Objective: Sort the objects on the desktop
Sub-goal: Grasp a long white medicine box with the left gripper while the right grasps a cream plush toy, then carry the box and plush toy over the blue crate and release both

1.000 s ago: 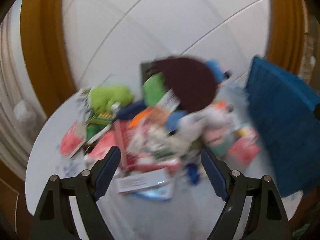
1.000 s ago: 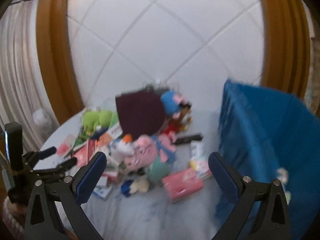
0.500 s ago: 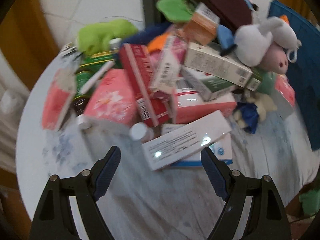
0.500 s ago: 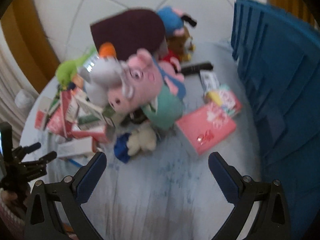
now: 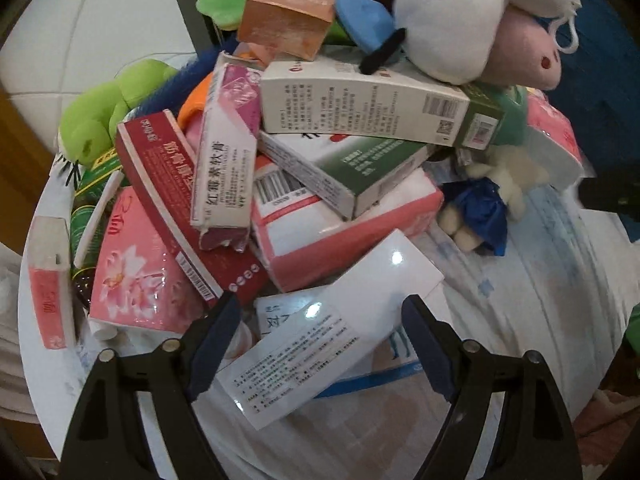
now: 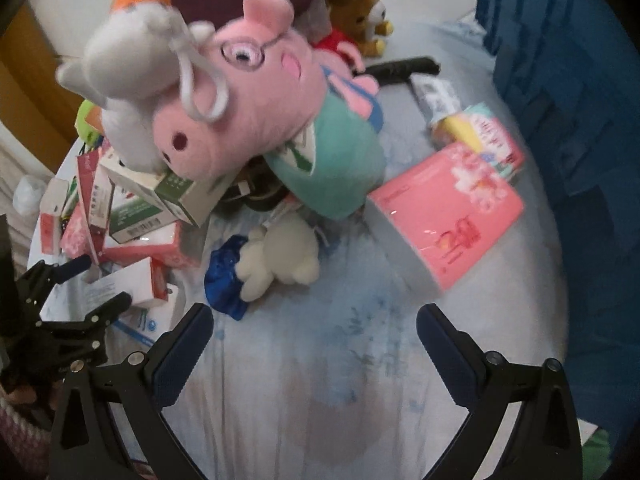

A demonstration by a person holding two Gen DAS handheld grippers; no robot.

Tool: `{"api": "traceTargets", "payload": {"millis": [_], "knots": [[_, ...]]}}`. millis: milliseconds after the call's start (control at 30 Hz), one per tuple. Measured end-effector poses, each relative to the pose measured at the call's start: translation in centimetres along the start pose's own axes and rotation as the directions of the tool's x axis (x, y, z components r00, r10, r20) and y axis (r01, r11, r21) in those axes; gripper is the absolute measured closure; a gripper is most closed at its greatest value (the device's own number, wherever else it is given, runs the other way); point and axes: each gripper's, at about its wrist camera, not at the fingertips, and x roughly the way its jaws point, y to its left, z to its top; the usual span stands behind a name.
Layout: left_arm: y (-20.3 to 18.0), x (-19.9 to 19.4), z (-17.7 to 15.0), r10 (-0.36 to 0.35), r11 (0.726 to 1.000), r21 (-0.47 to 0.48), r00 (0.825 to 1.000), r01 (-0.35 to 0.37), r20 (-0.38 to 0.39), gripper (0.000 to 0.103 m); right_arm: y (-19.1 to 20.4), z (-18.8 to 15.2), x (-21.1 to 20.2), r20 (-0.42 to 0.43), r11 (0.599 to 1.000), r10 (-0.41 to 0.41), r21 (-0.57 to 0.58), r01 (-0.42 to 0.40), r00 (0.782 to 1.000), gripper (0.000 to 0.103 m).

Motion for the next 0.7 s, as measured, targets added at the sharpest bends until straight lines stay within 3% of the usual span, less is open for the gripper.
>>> {"api": "traceTargets", "payload": {"millis": [67,233,333,400,533,600,633,700], "knots": [[-0.4,-0.2,-0.4,-0.039,0.999,0.004,0.999,0.039,-0.008,0.021,0.2,0.0,1.1,-0.026,1.000,-0.002,0.002,0.002,1.000,0.000],[0.4,2.6,-0.8,-0.045,0.997,-0.073,0.993,0.037,-0.105,0.021,0.7,0.5,3.1,-0.059,1.000,0.011,0.001,-0.011,0.998,0.000],[1.2,1.9,-0.8,-0.110,0.984,-0.150,0.990,0.096,-0.090,0.032,1.3,1.5,4.1,-0.042,1.000,-0.008,-0.008,0.007,0.999,0.000],[1.1,1.3,-1.0,-0.112,0.982,-0.159,0.990,0.098,-0.084,0.046,1.4,2.1,4.7,-0.031,1.000,-0.006,0.004,0.006,1.000,0.000],[1.1,0.2,-1.4,-0.089,0.981,-0.179,0.994,0.077,-0.059,0.051,1.8,2.7,6.5,-0.044,0.999,0.041,0.018,-0.041,0.998,0.000],[1.2,0.0,-1.4,-0.076,0.980,-0.189,0.996,0.064,-0.055,0.053,2.2,2.5,7.1,-0.065,0.999,0.050,0.010,-0.049,0.997,0.013],[1.1,-0.2,-1.4,-0.072,0.979,-0.192,0.996,0.061,-0.051,0.053,2.4,2.3,7.3,-0.069,0.999,0.049,0.004,-0.049,0.996,0.037],[1.1,-0.6,-1.4,-0.065,0.978,-0.200,0.997,0.055,-0.043,0.055,2.8,2.0,7.2,-0.072,0.998,0.065,-0.003,-0.065,0.995,0.041]]}}
